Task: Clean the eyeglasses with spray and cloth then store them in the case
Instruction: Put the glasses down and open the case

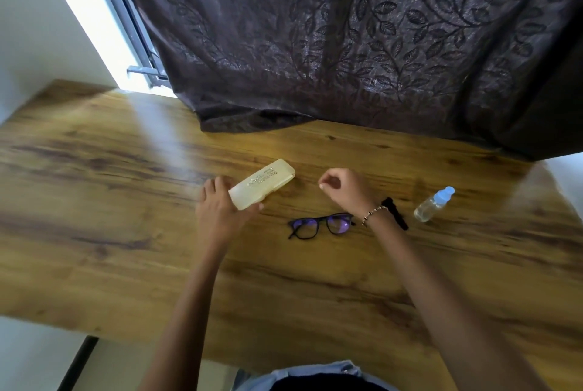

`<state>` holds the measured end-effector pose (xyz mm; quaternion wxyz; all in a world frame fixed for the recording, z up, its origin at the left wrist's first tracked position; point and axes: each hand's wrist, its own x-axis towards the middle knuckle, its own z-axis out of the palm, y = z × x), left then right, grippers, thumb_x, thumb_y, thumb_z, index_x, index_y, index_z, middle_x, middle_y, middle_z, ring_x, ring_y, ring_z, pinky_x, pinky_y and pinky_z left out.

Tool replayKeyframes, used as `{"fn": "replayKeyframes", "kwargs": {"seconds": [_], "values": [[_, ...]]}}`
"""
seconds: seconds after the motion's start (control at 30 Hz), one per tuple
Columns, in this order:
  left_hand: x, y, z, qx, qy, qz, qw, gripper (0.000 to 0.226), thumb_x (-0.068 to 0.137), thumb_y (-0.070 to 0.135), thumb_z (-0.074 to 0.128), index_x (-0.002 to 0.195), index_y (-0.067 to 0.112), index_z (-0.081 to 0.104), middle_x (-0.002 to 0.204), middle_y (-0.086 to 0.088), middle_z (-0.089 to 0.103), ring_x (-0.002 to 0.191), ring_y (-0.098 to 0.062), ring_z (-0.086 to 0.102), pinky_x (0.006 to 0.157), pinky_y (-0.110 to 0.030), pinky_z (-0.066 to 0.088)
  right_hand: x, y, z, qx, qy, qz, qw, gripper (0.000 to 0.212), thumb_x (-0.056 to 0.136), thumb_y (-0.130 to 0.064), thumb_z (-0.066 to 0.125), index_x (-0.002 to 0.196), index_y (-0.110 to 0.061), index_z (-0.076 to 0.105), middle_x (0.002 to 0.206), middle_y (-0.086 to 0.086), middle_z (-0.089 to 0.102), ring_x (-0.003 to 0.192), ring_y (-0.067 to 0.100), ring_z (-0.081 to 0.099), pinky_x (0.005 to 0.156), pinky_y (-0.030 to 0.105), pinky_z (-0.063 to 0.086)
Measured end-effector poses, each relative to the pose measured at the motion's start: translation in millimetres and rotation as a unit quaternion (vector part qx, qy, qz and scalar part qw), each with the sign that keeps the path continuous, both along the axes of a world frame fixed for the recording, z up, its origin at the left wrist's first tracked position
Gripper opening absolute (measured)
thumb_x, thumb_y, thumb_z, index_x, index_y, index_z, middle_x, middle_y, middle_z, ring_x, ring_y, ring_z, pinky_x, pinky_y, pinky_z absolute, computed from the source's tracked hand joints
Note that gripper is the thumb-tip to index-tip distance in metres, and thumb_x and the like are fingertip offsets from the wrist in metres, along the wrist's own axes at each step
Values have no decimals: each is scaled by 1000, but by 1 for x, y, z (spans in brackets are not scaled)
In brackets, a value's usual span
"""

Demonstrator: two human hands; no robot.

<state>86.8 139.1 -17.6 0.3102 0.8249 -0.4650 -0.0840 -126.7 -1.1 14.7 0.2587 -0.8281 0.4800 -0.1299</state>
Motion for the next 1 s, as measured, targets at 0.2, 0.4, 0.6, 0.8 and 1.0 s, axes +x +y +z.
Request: {"fn": "replayKeyframes", "kwargs": {"seconds": [0.2, 0.4, 0.6, 0.8, 1.0], "values": [[24, 3, -14, 112, 17, -13, 994, 91, 66, 49, 80, 140, 19, 36, 138, -7, 43, 127, -28, 33, 98, -45, 32, 59, -14, 1, -21, 5, 112, 993, 40, 82, -10, 67, 120, -17, 61, 115, 3, 62, 105, 16, 56, 83, 20, 40], [26, -4, -18, 129, -3, -26, 991, 67, 76, 44, 74, 133, 19, 50, 132, -4, 50, 123, -26, 38, 94, -41, 33, 78, -23, -4, 14, 61, 145, 987, 69, 80, 2, 64, 140, -22, 43, 144, 7, 41, 133, 23, 37, 108, 35, 34], [21, -20, -16, 44, 24, -81, 995, 15, 87, 21, 65, 98, 27, 73, 117, 4, 65, 116, -21, 48, 93, -43, 41, 50, -29, -11, 65, 23, 125, 990, 61, 80, 9, 62, 132, -22, 53, 141, 4, 43, 130, 21, 41, 106, 35, 41], [9, -42, -22, 53, 70, -108, 990, 25, 91, 6, 55, 104, 20, 71, 112, 0, 68, 111, -22, 55, 89, -37, 47, 35, -29, -12, 18, 14, 110, 994, 46, 78, -5, 72, 122, -16, 60, 120, 4, 52, 113, 19, 51, 92, 38, 51], [11, -35, -15, 0, 297, -42, 954, 29, 93, 6, 52, 116, 21, 62, 116, 0, 63, 99, -11, 57, 68, -14, 40, 38, -29, -14, 8, 8, 97, 995, 45, 74, -16, 78, 115, -15, 61, 122, 4, 55, 112, 20, 51, 93, 33, 45]]}}
